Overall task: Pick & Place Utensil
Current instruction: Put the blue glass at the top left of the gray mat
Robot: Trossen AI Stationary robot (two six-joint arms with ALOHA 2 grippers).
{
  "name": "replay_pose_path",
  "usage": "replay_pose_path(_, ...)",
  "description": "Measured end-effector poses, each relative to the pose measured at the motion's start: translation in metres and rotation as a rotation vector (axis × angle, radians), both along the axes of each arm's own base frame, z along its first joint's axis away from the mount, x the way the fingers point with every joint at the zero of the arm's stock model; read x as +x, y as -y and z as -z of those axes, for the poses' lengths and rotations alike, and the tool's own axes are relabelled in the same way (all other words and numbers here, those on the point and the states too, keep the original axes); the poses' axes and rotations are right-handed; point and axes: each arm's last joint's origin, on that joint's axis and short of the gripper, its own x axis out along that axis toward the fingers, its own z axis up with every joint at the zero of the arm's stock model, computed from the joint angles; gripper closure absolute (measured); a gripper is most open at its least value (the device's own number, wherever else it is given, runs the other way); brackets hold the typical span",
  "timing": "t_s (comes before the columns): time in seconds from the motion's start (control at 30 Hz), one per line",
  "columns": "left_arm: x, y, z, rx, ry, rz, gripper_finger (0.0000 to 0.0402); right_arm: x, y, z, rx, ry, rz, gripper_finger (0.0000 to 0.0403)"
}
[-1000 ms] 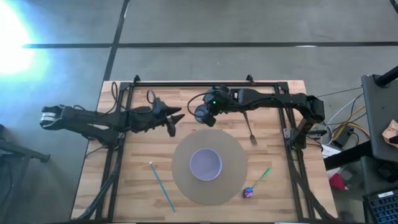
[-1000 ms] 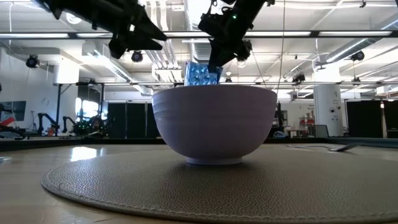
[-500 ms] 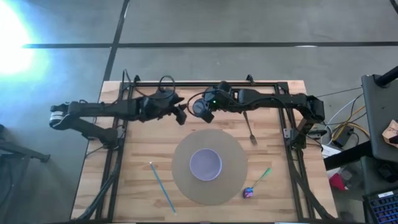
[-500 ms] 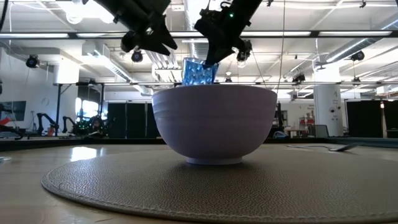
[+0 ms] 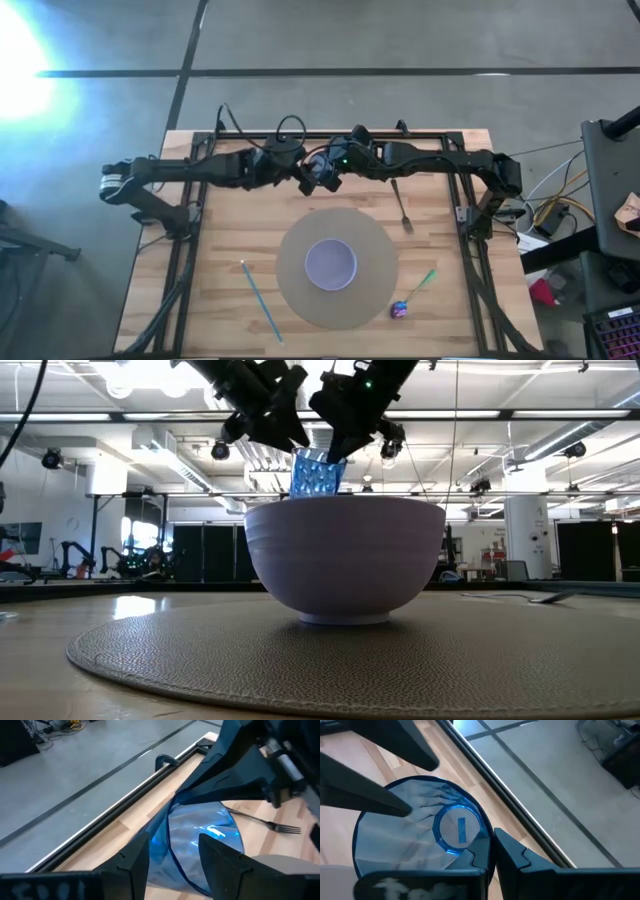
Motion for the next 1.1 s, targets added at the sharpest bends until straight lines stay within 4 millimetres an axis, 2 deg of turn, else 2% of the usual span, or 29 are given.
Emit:
replay_pose_path(0.63,-0.001,-0.02,0.006,-0.014,-0.056,-0.025,0.0242,0.002,0.001,-0.002,-0.005,0.033,0.007,0.039)
replay_pose_path(0.83,-0.002,-0.024,0.007,-0.009,-0.064,-0.019,0.0281,0.002,0.001,-0.003,-0.008,0.045,0.01,0.039)
replay_pose_path(1.1,-0.001,-0.025,0.007,0.038,-0.086,-0.006,0.0362,0.003,0.001,-0.004,-0.009,0.049,0.01,0.039)
